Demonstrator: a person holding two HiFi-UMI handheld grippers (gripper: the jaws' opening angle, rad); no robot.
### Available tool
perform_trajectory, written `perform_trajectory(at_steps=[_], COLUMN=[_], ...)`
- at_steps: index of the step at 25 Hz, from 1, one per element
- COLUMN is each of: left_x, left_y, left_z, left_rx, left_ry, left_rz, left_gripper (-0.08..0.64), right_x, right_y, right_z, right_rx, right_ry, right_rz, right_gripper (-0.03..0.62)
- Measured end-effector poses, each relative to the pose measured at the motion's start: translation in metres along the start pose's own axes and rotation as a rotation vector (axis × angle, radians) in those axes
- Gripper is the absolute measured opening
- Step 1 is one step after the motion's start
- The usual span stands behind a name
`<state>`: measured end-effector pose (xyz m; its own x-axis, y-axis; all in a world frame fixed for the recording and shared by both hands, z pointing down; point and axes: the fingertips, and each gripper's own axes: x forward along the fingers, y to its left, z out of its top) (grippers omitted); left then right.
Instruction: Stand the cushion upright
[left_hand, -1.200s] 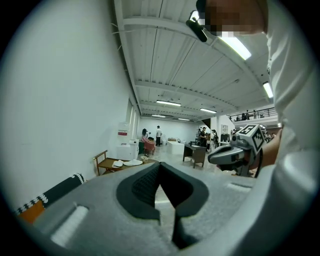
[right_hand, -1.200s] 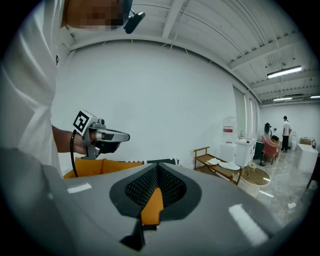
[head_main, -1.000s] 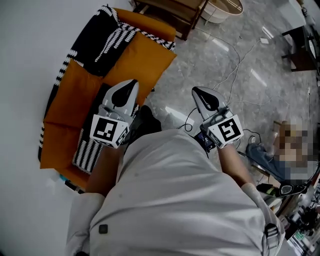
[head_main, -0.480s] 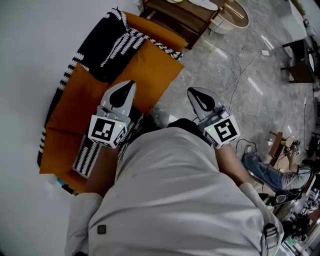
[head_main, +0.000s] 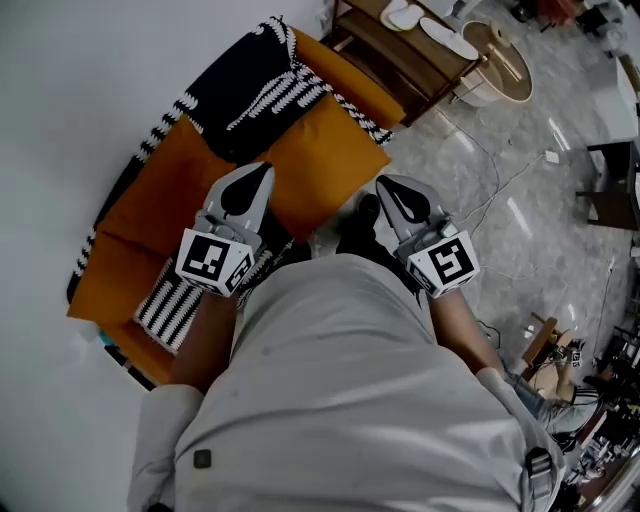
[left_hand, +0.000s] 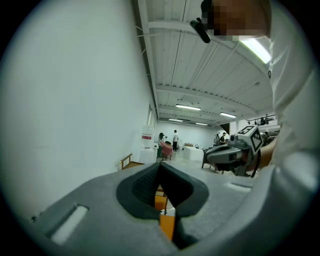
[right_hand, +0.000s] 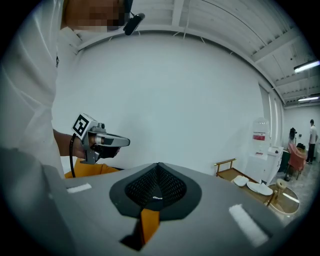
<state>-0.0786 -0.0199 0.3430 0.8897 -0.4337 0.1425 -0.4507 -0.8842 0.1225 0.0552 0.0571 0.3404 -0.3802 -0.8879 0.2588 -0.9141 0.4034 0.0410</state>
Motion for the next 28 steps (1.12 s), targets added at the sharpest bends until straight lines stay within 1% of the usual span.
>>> perform_trajectory(at_steps=[4, 9, 12, 14, 22, 25, 28], left_x=[0.01, 0.04, 0.06, 0.075, 0.131, 0.139, 0.14], left_y=[0.01, 0.026, 0.028, 0.026, 0.025, 0.023, 0.023], left_z=[0.0, 0.005, 0.006, 0.009, 0.019, 0.019, 0.017], left_rx=[-0.003, -0.009, -0.03, -0.05, -0.065, -0.077, -0.088], left_ry=[0.016, 0.026, 0.023, 0.007, -0.008, 0.002, 0.019], left_rz=[0.098, 0.224, 0.309, 0.351, 0.508, 0.56, 0.595], left_gripper=[0.003, 0.003, 0.003, 0.003, 0.003, 0.003, 0.003], right_x=[0.024, 0.053, 0.065, 0.069, 0.078, 0.083, 0.093], right_y=[-0.026, -0.069, -0.099, -0.122, -0.205, -0.224, -0.232], right_z=[0.0, 0.006, 0.008, 0.009, -0.004, -0.008, -0.009], right_rx=[0.004, -0.007, -0.022, -0.03, -0.033, -0.042, -0.042], right_ry=[-0.012, -0.041, -0.048, -0.048, -0.029, -0.018, -0.012], right_rz=[0.086, 0.204, 0.285, 0.327, 0.443, 0.482, 0.515], right_gripper=[0.011, 0.011, 0.011, 0.011, 0.011, 0.011, 0.011])
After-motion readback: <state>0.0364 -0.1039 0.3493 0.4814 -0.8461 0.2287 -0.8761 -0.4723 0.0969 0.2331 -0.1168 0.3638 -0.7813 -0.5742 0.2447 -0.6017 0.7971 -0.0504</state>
